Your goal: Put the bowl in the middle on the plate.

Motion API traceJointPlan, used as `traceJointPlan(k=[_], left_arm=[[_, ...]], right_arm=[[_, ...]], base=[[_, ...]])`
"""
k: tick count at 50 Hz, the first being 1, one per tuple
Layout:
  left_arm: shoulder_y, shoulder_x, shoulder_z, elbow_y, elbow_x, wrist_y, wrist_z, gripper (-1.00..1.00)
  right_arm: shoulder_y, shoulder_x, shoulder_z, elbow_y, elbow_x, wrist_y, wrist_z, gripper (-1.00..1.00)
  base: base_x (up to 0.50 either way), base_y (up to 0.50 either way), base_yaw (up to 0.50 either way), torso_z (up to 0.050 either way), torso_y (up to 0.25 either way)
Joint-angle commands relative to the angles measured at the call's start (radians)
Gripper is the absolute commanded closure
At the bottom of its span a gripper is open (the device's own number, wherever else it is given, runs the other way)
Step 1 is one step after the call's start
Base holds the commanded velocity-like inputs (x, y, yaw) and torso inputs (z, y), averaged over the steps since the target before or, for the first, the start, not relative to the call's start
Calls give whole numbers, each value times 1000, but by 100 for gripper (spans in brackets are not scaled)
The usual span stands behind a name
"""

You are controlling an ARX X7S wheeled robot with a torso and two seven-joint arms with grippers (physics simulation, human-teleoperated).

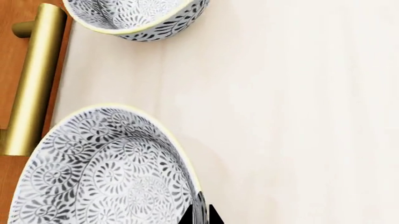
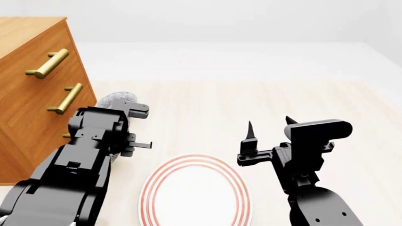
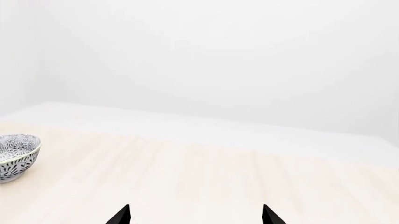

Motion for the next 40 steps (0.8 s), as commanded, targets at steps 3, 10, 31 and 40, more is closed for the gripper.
traceJointPlan(k=[3, 10, 31, 40], left_arm=[[152, -78, 42, 835, -33, -507, 77, 100], [138, -123, 74, 1009, -272, -507, -104, 100], [187, -312, 428, 1589, -1436, -494, -918, 100], [203, -284, 560, 1701, -1544, -467, -1021, 100]], right_arm=[[-1, 2, 18, -24, 15, -5, 10, -100], [-4, 4, 16, -11, 17, -18, 12, -100], [16, 2, 41, 11, 36, -29, 28, -100], [27, 7, 39, -5, 44, -11, 34, -100]], base=[[0, 0, 0, 0, 0], [0, 0, 0, 0, 0], [0, 0, 0, 0, 0], [0, 0, 0, 0, 0]])
